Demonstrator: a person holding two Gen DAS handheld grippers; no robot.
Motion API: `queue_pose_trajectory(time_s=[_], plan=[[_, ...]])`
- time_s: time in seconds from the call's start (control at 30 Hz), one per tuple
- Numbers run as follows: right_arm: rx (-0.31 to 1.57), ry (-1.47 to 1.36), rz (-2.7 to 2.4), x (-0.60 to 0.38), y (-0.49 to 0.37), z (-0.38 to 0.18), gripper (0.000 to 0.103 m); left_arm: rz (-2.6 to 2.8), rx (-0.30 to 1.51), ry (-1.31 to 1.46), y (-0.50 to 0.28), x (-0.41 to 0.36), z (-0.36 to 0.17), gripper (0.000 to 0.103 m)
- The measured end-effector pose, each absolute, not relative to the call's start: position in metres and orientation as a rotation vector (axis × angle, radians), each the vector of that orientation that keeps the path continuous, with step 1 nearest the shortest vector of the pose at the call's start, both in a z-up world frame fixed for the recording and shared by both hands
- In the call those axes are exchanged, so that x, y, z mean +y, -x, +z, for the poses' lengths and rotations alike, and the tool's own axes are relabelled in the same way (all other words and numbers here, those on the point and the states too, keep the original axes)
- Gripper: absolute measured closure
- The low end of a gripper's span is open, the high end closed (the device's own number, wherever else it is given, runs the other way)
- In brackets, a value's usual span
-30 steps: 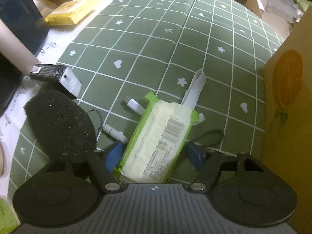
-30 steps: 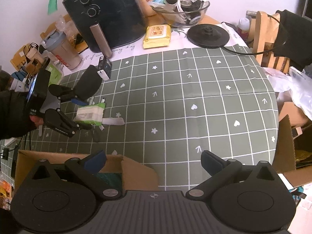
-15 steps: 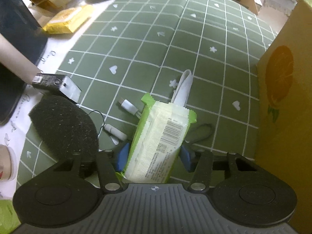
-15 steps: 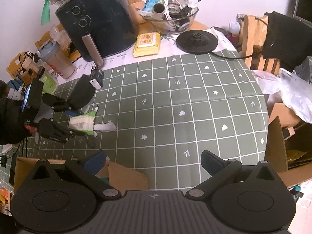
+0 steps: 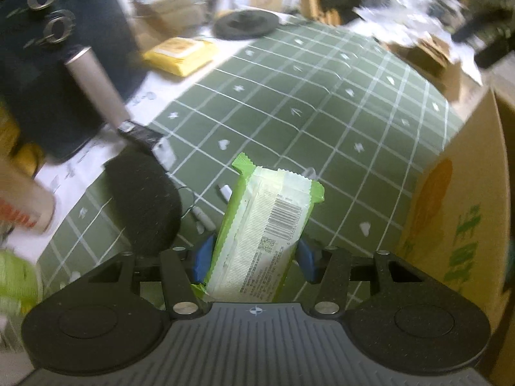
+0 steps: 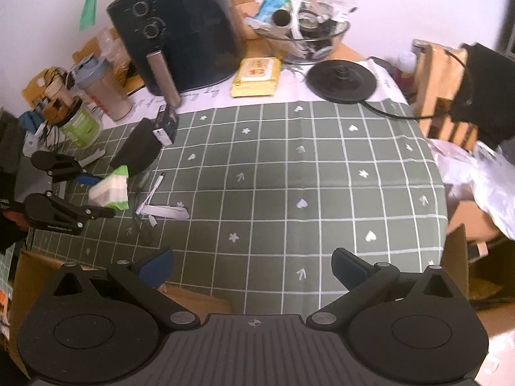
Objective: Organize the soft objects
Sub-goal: 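Lift the wipes pack off the mat with the left tool, then grasp the white cable strap with the right tool while the left tool holds the wipes pack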
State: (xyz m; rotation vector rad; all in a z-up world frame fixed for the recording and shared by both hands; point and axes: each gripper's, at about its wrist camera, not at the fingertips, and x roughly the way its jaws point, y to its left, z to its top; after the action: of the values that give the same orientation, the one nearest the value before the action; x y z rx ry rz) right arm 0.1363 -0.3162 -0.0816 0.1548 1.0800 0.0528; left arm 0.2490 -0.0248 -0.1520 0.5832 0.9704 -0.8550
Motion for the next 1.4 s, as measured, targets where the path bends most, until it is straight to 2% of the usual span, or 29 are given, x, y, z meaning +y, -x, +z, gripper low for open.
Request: queue_pose_trajectory(time_s=[0.63, 0.7, 0.93, 1.4], plan=[[1.113, 0.134, 0.475, -0.267, -0.221, -0.121, 0.002, -0.496, 1.053, -0.150, -0.206, 0.049, -0.108, 0.051], [1.129, 0.163, 0.515, -0.260, -0.231, -0.130, 0.008, -0.466, 1.053, -0.114, -0.200, 0.058, -0.107, 0.051], [1.183, 0.256, 0.637, -0.232, -0.261, -0.162, 0.015, -0.400, 1.049, -0.017, -0.180, 0.078, -0.106, 0.051], [1.218, 0.517, 0.790, -0.169, -0.290, -0.221, 0.051, -0.331, 1.032, 0.095, -0.147, 0.100, -0.103, 0.051]])
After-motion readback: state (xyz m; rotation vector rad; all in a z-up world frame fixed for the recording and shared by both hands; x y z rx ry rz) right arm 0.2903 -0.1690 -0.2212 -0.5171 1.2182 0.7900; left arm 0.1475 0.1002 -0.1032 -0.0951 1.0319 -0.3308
